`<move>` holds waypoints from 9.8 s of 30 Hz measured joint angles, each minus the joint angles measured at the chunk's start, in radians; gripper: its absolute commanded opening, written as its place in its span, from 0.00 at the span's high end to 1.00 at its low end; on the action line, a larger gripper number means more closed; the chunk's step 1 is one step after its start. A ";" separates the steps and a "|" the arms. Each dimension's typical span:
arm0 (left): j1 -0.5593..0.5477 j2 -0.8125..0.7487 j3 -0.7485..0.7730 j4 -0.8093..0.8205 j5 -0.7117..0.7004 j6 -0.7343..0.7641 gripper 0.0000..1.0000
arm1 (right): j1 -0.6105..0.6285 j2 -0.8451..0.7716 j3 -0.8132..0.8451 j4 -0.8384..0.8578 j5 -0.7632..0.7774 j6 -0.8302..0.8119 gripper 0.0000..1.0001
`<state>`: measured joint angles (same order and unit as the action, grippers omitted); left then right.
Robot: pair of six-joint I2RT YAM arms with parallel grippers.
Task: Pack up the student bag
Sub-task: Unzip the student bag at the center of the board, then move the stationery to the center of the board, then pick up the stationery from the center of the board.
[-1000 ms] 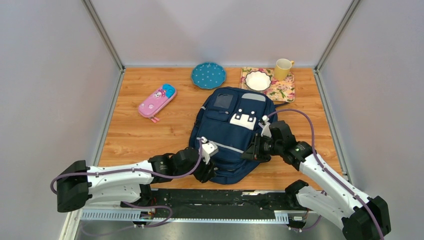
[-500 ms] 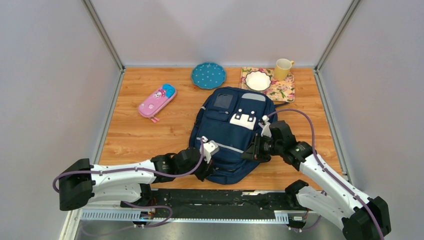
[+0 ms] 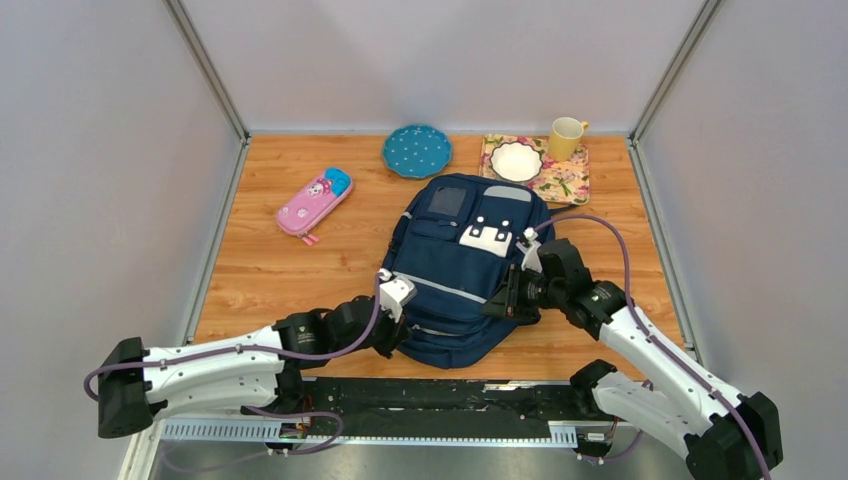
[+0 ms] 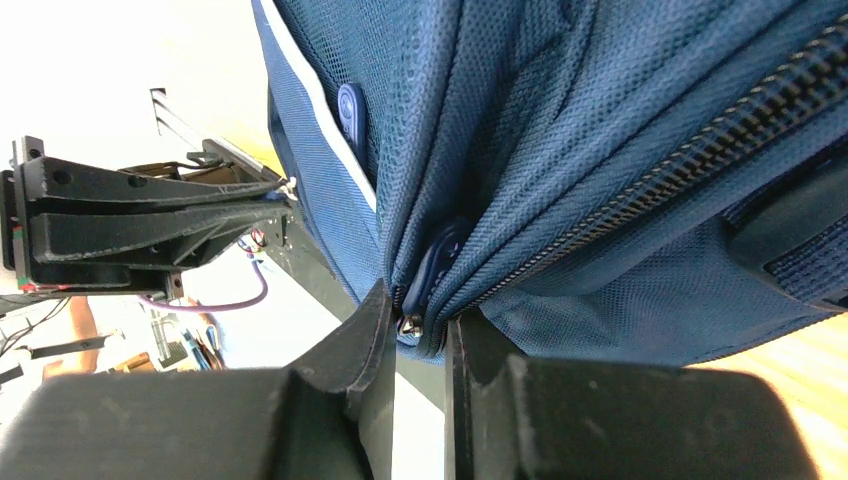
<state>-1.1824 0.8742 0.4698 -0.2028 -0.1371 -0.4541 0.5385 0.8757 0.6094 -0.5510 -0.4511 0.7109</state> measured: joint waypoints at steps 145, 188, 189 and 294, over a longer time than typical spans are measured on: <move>1.253 0.517 0.529 0.024 0.317 0.401 0.23 | -0.123 -0.075 0.214 -0.190 0.011 -0.103 0.44; 1.465 0.902 0.448 -0.007 0.982 0.449 0.72 | -0.123 0.176 0.323 -0.125 -0.179 -0.211 0.44; 1.464 0.849 0.380 0.007 0.982 0.426 0.77 | -0.123 0.165 0.318 -0.122 -0.180 -0.206 0.44; 1.189 -0.381 0.113 -0.209 0.678 -0.049 1.00 | 0.100 0.046 0.131 0.137 -0.163 0.079 0.39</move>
<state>0.0063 0.4931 0.5827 -0.4122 0.5411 -0.5034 0.6380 0.9215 0.7403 -0.4141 -0.6140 0.7895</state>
